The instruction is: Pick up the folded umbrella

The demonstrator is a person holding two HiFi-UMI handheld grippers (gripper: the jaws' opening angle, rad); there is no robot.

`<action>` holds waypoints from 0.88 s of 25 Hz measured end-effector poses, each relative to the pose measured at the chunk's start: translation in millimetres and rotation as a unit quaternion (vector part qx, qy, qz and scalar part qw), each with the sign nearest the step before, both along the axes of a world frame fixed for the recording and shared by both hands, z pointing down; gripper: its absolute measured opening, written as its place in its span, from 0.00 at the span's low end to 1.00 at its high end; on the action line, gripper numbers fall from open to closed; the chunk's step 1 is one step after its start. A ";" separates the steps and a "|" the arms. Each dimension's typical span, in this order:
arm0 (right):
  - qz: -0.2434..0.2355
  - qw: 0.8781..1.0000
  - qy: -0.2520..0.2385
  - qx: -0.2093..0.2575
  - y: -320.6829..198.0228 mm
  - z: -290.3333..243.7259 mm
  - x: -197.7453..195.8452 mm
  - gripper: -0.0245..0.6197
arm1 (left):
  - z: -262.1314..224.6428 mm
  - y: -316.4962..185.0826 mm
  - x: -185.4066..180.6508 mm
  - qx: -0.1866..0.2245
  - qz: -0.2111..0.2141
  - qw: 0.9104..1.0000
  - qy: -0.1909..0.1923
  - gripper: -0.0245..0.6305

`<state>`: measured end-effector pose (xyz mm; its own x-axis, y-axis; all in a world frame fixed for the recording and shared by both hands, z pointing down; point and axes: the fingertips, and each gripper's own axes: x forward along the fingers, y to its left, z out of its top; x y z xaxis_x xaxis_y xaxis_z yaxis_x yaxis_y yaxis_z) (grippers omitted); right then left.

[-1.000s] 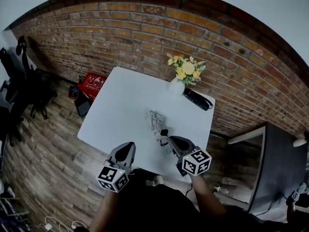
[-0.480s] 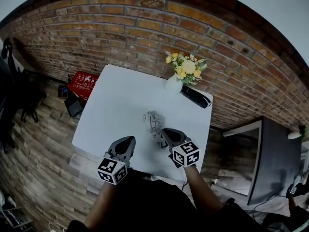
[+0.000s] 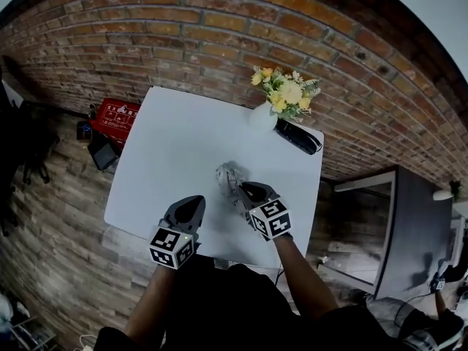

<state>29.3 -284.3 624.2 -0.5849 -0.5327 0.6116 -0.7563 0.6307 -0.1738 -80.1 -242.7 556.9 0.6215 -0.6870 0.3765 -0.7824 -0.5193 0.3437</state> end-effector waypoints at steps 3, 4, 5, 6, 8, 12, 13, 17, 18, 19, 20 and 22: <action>-0.013 1.000 0.010 -0.012 -3.9 9.3 -7.8 0.15 | 2.0 -7.6 -0.9 -0.001 0.002 1.000 0.005 0.06; -0.019 1.000 0.014 -0.018 -5.0 13.4 -10.2 0.22 | 3.4 -9.9 -1.4 -0.002 0.002 1.000 0.006 0.06; -0.025 0.999 0.019 -0.024 -6.1 17.8 -12.4 0.26 | 5.2 -11.9 -2.1 -0.003 0.002 1.000 0.006 0.06; -0.032 0.999 0.026 -0.030 -7.0 22.8 -14.7 0.30 | 7.2 -13.6 -3.2 -0.005 0.001 1.000 0.007 0.06; -0.046 0.997 0.039 -0.041 -8.8 33.4 -20.0 0.37 | 11.0 -16.4 -6.2 -0.009 0.000 1.000 0.006 0.06; -0.064 0.995 0.062 -0.055 -15.2 52.3 -29.9 0.49 | 16.5 -21.4 -13.1 -0.015 -0.004 1.000 0.007 0.06; -0.066 0.994 0.068 -0.057 -17.1 55.8 -30.7 0.51 | 17.8 -22.7 -13.7 -0.016 -0.006 1.000 0.008 0.06; -0.065 0.993 0.078 -0.055 -23.7 59.9 -33.2 0.54 | 24.7 -24.8 -14.7 -0.023 -0.009 1.000 0.014 0.06; -0.065 0.993 0.080 -0.053 -25.3 60.7 -35.9 0.54 | 26.2 -25.4 -16.9 -0.024 -0.010 1.000 0.014 0.06; -0.066 0.993 0.083 -0.053 -26.3 62.5 -38.1 0.55 | 27.3 -26.1 -19.0 -0.025 -0.012 1.000 0.013 0.06; -0.067 0.992 0.087 -0.055 -26.7 65.2 -39.2 0.56 | 27.8 -26.8 -20.2 -0.025 -0.013 1.000 0.013 0.06; -0.069 0.991 0.094 -0.063 -27.0 71.8 -38.9 0.57 | 28.0 -28.5 -20.6 -0.026 -0.015 0.999 0.015 0.06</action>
